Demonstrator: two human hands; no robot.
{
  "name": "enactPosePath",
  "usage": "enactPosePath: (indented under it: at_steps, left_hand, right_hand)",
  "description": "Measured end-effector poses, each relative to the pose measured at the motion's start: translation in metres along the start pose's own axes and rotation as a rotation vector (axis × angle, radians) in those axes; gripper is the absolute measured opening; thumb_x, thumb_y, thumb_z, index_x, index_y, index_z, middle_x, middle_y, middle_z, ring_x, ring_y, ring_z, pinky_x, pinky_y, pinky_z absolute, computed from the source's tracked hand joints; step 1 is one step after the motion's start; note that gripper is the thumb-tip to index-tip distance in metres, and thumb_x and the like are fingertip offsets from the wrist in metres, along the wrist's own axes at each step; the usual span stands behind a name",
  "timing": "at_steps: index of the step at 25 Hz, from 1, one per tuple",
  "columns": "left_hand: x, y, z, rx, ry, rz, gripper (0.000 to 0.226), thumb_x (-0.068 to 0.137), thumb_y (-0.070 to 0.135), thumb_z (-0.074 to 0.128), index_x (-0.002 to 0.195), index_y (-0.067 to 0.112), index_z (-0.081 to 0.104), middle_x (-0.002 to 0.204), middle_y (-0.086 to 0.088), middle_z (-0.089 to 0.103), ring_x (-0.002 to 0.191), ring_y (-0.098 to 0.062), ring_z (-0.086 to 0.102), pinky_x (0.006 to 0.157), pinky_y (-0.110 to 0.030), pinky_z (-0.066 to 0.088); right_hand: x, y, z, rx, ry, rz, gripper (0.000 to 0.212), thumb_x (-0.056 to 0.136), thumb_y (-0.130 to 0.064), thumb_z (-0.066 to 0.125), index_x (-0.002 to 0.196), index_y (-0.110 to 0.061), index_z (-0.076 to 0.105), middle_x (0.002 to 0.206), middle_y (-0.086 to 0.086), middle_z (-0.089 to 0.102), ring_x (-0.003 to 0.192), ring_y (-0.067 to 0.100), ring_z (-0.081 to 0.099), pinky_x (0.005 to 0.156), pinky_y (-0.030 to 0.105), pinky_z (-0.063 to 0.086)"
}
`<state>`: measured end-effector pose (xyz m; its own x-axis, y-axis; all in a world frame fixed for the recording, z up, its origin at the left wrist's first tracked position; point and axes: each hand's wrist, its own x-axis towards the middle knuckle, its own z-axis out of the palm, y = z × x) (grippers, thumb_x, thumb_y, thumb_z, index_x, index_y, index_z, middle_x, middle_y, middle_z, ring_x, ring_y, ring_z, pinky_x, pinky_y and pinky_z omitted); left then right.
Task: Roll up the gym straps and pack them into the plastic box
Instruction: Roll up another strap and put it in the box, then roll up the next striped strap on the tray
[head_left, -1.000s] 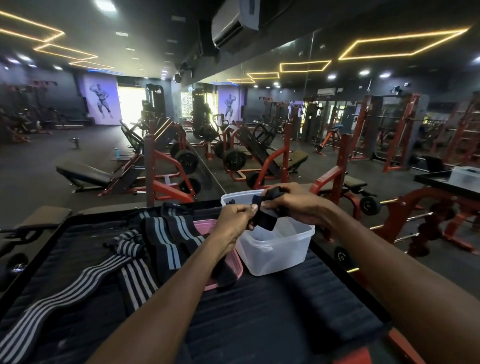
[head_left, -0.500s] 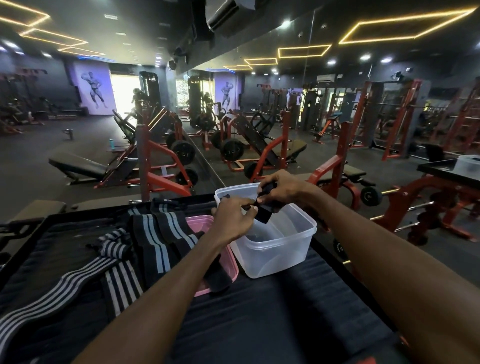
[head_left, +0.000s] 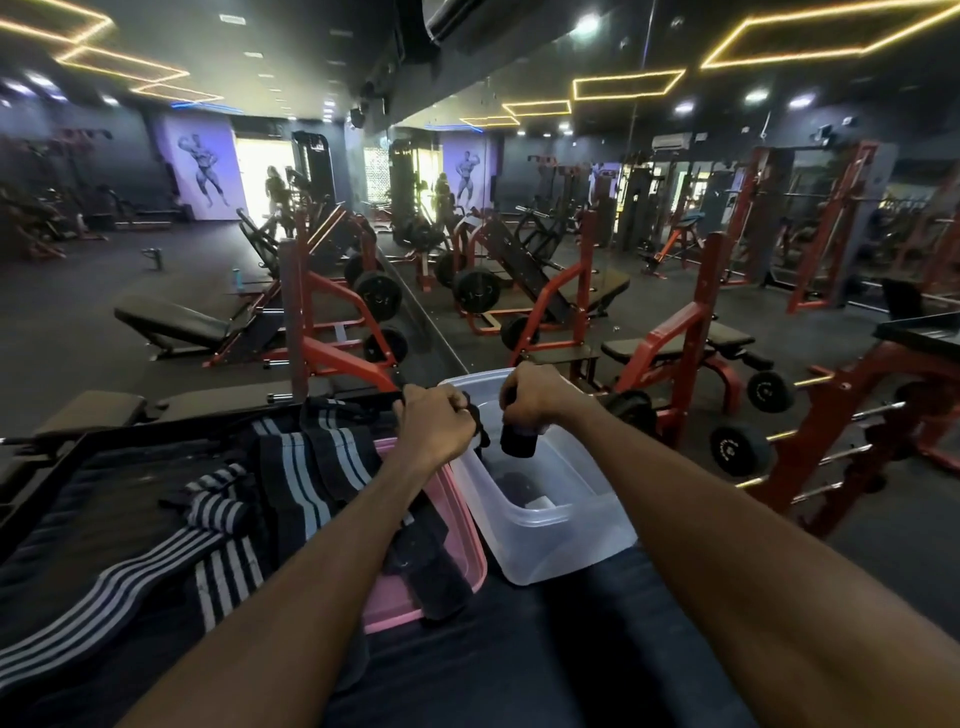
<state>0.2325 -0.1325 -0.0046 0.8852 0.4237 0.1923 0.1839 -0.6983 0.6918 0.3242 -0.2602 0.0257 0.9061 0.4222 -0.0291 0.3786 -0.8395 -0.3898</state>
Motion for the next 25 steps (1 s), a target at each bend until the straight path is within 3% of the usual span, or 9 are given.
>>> enactPosePath:
  at_steps: [3,7,11,15,18,20,22,25]
  left_hand:
    - [-0.001,0.003,0.002,-0.007,-0.025,0.013,0.025,0.090,0.011,0.054,0.107,0.012,0.072,0.109,-0.005,0.051,0.124,-0.032,0.043,0.109,-0.037,0.036]
    - [0.007,-0.004,0.006,-0.066,-0.063,-0.009,0.023,0.081,0.007,0.055,0.099,0.011,0.071,0.115,-0.007,0.050,0.104,-0.030,0.059,0.092,-0.040,0.053]
    - [0.010,-0.009,0.010,-0.117,-0.031,0.000,0.021,0.080,0.009,0.055,0.092,0.012,0.071,0.120,-0.014,0.054,0.087,-0.025,0.064,0.079,-0.032,0.055]
    - [0.012,-0.012,0.011,-0.132,-0.044,0.017,0.029,0.088,0.015,0.054,0.115,0.015,0.066,0.125,-0.013,0.052,0.090,-0.026,0.064,0.072,-0.026,0.048]
    - [0.010,-0.016,0.009,-0.151,-0.045,0.057,0.030,0.094,0.026,0.050,0.121,0.020,0.063,0.125,-0.012,0.058,0.098,-0.021,0.061,0.069,-0.020,0.040]
    - [0.006,-0.017,0.001,-0.175,-0.039,0.063,0.032,0.099,0.028,0.047,0.127,0.019,0.060,0.126,-0.011,0.058,0.097,-0.017,0.059,0.065,-0.018,0.037]
    - [0.000,-0.016,-0.016,-0.200,-0.007,0.078,0.032,0.101,0.024,0.046,0.128,0.015,0.060,0.124,-0.008,0.061,0.093,-0.014,0.057,0.070,-0.020,0.039]
    - [-0.012,-0.022,-0.042,-0.171,0.015,0.063,0.028,0.101,0.020,0.047,0.123,0.012,0.062,0.117,-0.004,0.064,0.086,-0.014,0.059,0.074,-0.026,0.044]
  right_hand:
    - [0.013,0.000,0.017,-0.173,0.068,-0.066,0.032,0.080,-0.019,0.075,0.109,-0.012,0.063,0.110,0.010,0.065,0.093,0.024,0.064,0.067,0.029,0.050]
    - [0.029,-0.003,0.037,-0.250,0.069,-0.098,0.037,0.077,-0.027,0.077,0.106,-0.013,0.059,0.110,0.013,0.064,0.102,0.028,0.061,0.072,0.032,0.043]
    - [0.034,-0.005,0.040,-0.194,0.078,-0.129,0.029,0.079,-0.022,0.074,0.096,-0.014,0.052,0.104,0.014,0.062,0.091,0.026,0.055,0.070,0.034,0.039]
    - [0.031,0.000,0.037,-0.137,0.049,-0.105,0.042,0.080,-0.014,0.074,0.115,-0.007,0.052,0.112,0.014,0.060,0.101,0.027,0.055,0.074,0.030,0.038]
    - [0.020,0.003,0.030,-0.102,-0.002,-0.081,0.075,0.081,-0.014,0.076,0.143,-0.009,0.035,0.132,0.017,0.055,0.122,0.031,0.053,0.084,0.031,0.042]
    - [0.011,0.001,0.020,-0.087,-0.024,-0.069,0.088,0.081,-0.014,0.077,0.151,-0.012,0.025,0.138,0.017,0.052,0.127,0.033,0.051,0.094,0.035,0.047]
    - [0.003,-0.006,0.007,-0.059,0.033,-0.095,0.075,0.079,-0.011,0.074,0.143,-0.013,0.036,0.133,0.018,0.053,0.119,0.033,0.055,0.094,0.041,0.053]
    - [-0.015,-0.027,-0.012,0.000,0.183,-0.181,0.043,0.074,-0.007,0.067,0.115,-0.010,0.055,0.118,0.016,0.057,0.101,0.029,0.058,0.086,0.046,0.056]
